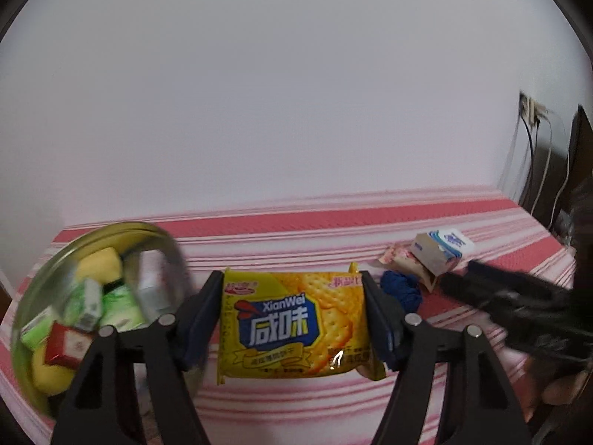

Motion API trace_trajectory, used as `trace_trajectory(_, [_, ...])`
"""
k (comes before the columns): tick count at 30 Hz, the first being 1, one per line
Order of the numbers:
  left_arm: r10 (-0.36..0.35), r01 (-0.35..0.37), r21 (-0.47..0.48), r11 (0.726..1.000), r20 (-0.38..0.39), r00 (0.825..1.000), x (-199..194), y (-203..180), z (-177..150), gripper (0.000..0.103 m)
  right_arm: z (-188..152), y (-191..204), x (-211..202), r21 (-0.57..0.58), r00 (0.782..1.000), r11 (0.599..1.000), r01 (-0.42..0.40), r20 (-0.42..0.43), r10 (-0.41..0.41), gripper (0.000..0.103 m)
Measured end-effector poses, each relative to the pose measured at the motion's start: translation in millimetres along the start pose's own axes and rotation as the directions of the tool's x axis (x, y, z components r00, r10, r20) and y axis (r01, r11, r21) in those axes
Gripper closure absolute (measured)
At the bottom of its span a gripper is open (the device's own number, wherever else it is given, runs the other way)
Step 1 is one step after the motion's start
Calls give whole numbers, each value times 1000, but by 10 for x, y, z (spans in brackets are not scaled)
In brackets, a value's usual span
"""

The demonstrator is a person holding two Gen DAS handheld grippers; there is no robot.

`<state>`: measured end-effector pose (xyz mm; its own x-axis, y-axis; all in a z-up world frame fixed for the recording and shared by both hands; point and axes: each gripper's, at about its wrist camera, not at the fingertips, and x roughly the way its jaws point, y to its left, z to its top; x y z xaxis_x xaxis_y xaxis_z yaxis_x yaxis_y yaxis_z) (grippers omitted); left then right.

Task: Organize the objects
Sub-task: 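Grasp the yellow cracker pack with the left tool while the right tool grasps the blue yarn ball, then carry the cracker pack and yarn ball over the silver tin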

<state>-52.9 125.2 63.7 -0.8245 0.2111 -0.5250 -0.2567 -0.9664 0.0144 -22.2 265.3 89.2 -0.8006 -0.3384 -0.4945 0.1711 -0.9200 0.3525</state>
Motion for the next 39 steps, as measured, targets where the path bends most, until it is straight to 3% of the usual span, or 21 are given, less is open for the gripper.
trace_trajectory(4, [4, -3, -28, 1000, 22, 1000, -305, 250, -100, 32, 38, 125, 350, -24, 994, 999, 42, -100, -45, 47])
trace_trajectory(8, [24, -23, -29, 999, 42, 999, -268, 441, -93, 32, 88, 127, 694, -32, 972, 987, 160, -167, -163, 47])
trace_trajectory(11, [32, -30, -30, 999, 51, 998, -288, 683, -100, 32, 114, 132, 887, -57, 944, 968, 244, -214, -251, 47])
trace_trajectory(17, [41, -38, -64, 997, 49, 998, -214, 854, -161, 32, 141, 140, 1092, -131, 903, 935, 328, -248, -352, 48])
trace_trajectory(19, [38, -34, -79, 996, 45, 998, -217, 913, -191, 32, 169, 139, 1176, -157, 890, 925, 345, -258, -376, 56])
trace_trajectory(20, [38, -34, -86, 996, 47, 998, -235, 956, -210, 32, 180, 97, 1170, -142, 891, 927, 347, -258, -373, 65])
trace_trajectory(27, [45, -37, -144, 989, 51, 998, -332, 1188, -223, 32, 159, -33, 1002, -42, 935, 962, 268, -229, -271, 67])
trace_trajectory(32, [61, -50, -166, 985, 64, 996, -380, 1306, -255, 32, 135, 313, 744, -29, 976, 985, 168, -138, -170, 67])
trace_trajectory(39, [112, -91, -221, 971, 82, 990, -493, 1618, -319, 32, 295, 1075, 504, -81, 998, 996, 47, -48, -51, 67])
